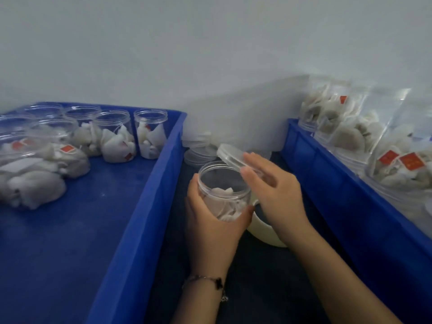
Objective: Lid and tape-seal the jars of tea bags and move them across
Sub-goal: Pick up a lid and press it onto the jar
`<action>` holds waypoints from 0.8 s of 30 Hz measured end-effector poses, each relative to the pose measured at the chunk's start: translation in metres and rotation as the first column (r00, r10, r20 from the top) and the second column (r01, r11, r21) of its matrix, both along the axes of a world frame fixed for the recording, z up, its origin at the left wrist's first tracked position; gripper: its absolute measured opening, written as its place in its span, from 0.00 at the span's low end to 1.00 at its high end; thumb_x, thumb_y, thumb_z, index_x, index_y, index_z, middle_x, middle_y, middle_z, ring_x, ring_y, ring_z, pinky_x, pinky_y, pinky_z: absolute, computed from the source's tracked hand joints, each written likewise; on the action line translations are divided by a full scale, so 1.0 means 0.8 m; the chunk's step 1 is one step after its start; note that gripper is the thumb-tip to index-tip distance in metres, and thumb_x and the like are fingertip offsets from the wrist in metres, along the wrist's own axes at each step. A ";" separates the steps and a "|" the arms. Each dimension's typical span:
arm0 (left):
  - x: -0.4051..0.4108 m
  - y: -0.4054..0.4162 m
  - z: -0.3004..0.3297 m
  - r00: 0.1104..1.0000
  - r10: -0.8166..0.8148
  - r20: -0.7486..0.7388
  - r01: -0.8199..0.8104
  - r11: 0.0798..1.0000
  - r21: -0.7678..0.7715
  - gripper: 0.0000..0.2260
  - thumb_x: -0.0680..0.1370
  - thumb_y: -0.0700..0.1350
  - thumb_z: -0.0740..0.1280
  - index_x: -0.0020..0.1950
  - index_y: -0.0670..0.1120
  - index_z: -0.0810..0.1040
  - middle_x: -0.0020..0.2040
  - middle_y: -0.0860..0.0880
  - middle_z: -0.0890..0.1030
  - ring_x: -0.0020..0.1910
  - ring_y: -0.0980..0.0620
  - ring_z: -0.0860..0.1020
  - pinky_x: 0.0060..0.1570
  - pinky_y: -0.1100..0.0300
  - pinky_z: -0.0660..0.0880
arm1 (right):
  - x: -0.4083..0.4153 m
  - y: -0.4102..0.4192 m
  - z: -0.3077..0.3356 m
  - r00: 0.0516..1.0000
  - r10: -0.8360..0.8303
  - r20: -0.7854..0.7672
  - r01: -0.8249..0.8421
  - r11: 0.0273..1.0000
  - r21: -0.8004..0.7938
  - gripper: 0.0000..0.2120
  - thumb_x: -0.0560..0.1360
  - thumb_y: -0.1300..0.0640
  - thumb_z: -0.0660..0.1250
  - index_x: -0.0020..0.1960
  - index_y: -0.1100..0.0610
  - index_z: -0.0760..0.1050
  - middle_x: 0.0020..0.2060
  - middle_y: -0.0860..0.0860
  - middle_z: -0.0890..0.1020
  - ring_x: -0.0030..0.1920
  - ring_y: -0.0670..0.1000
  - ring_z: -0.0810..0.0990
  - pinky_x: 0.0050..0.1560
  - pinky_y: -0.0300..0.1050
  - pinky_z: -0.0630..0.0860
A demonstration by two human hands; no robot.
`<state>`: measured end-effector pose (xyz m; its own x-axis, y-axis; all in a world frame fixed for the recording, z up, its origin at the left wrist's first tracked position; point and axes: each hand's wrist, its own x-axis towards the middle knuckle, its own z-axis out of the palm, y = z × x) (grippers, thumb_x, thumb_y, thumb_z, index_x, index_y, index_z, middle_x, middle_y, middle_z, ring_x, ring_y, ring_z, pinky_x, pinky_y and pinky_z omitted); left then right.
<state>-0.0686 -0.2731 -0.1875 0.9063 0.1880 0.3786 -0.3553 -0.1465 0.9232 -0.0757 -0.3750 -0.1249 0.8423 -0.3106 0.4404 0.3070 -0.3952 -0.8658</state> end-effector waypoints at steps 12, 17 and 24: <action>-0.048 0.024 0.010 0.982 -0.178 -0.067 0.183 0.980 0.081 0.40 0.55 0.61 0.76 0.55 0.79 0.53 0.56 0.70 0.71 0.54 0.70 0.73 0.41 0.78 0.69 | -0.092 0.020 -0.007 0.998 0.039 0.042 -0.027 0.968 -0.250 0.17 0.69 0.53 0.73 0.56 0.44 0.78 0.61 0.40 0.76 0.62 0.34 0.71 0.61 0.27 0.65; -0.052 0.009 0.020 0.982 -0.166 -0.095 0.177 0.977 0.122 0.39 0.56 0.62 0.74 0.56 0.73 0.51 0.54 0.67 0.71 0.49 0.67 0.73 0.39 0.77 0.66 | -0.096 0.011 -0.003 0.996 -0.017 0.087 0.042 0.955 -0.293 0.19 0.67 0.53 0.74 0.56 0.43 0.76 0.62 0.41 0.75 0.63 0.35 0.70 0.62 0.27 0.65; -0.054 -0.002 0.014 0.989 -0.122 -0.081 0.131 0.985 0.113 0.37 0.58 0.62 0.71 0.58 0.67 0.51 0.55 0.62 0.70 0.51 0.63 0.73 0.42 0.75 0.67 | -0.099 0.011 -0.002 0.995 -0.019 0.098 0.051 0.942 -0.332 0.20 0.67 0.55 0.75 0.56 0.44 0.75 0.62 0.40 0.74 0.65 0.42 0.71 0.66 0.38 0.68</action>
